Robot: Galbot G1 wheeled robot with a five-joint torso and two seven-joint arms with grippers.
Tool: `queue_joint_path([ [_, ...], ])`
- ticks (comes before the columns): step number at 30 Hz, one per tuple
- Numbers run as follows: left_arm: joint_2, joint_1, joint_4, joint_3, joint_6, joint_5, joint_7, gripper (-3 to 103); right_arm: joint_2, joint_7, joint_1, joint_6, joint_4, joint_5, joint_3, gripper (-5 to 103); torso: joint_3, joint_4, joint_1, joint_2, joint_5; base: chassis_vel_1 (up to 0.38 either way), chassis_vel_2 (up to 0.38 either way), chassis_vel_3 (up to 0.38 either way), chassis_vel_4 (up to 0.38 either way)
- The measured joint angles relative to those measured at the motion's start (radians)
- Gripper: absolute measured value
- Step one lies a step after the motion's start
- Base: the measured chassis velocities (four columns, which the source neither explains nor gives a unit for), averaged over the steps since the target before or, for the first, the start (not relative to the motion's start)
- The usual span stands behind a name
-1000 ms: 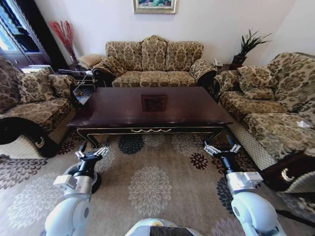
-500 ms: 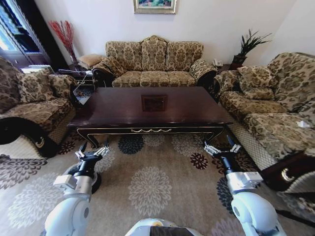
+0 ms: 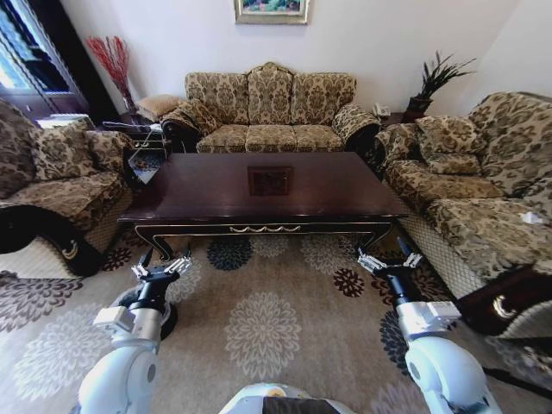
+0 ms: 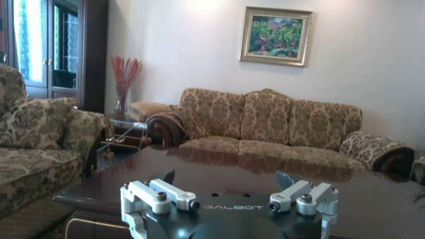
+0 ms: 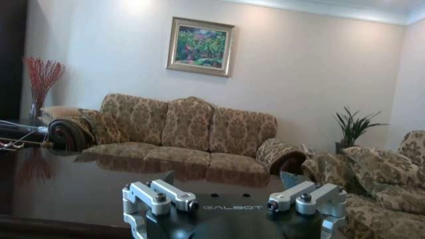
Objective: Move to the front of the table and place the trash on the table into the trash bin.
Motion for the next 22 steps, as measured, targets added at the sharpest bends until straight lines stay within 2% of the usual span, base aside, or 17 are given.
queue_joint_path([
  [22,0.0,0.0,0.0,0.0,0.0,0.0,0.0,100,0.0,0.0,0.0,0.0,0.0,0.0,0.0,100,0.0,0.0,0.0,0.0,0.0,0.0,0.0,0.0,0.0],
])
